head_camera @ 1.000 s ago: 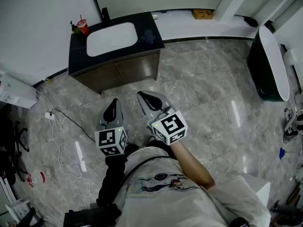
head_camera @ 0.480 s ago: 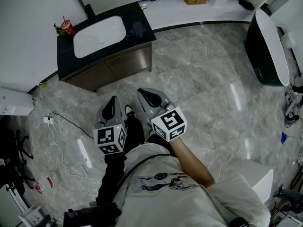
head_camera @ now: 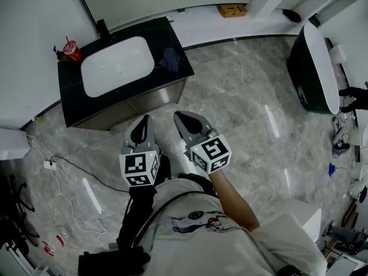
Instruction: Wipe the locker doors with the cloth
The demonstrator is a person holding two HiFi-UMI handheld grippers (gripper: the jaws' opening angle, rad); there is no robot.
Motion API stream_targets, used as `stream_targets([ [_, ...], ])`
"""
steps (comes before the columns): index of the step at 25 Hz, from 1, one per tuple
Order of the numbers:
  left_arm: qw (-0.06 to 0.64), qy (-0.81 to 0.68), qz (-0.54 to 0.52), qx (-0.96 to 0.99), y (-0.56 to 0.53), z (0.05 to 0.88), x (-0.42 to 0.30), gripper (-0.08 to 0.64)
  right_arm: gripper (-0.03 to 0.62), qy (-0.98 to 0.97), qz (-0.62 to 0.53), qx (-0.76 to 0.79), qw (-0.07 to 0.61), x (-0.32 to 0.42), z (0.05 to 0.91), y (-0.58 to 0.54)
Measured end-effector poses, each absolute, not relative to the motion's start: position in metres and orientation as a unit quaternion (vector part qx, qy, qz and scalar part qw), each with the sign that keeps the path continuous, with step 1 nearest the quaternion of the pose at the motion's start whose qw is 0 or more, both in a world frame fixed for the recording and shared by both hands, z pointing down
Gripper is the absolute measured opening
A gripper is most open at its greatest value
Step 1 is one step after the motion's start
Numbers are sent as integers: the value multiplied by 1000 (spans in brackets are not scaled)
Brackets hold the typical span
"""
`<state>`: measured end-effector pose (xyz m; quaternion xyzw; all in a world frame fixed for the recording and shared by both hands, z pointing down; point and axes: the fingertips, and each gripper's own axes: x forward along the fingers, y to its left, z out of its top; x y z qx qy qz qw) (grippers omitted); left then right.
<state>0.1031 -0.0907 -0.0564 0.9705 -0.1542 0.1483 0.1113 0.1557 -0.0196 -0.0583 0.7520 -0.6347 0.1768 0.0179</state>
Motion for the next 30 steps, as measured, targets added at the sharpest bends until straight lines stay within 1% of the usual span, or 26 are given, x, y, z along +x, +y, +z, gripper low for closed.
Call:
stream_targets([
  [9,150,-178,174,957,-191,-27,113,-2,13,-640,223,733,55,188,-15,-113],
  [10,152,-179,178,956,-195,-23,115,-2,53,-640,233,730,62,194,-7,-118],
  [12,156,-182,187,953,-204,-18,123,-2,88,-637,252,724,80,212,14,-128],
  [21,142,-255,222,930,-249,-7,145,-2,195,-585,333,723,155,371,131,-177],
  [24,143,-281,233,920,-261,-5,150,-2,233,-579,360,706,191,409,170,-200],
  [26,141,-295,243,913,-266,0,155,-1,249,-581,376,690,212,423,194,-213],
  [30,145,-313,258,902,-266,11,159,-2,248,-584,415,651,250,429,237,-224],
])
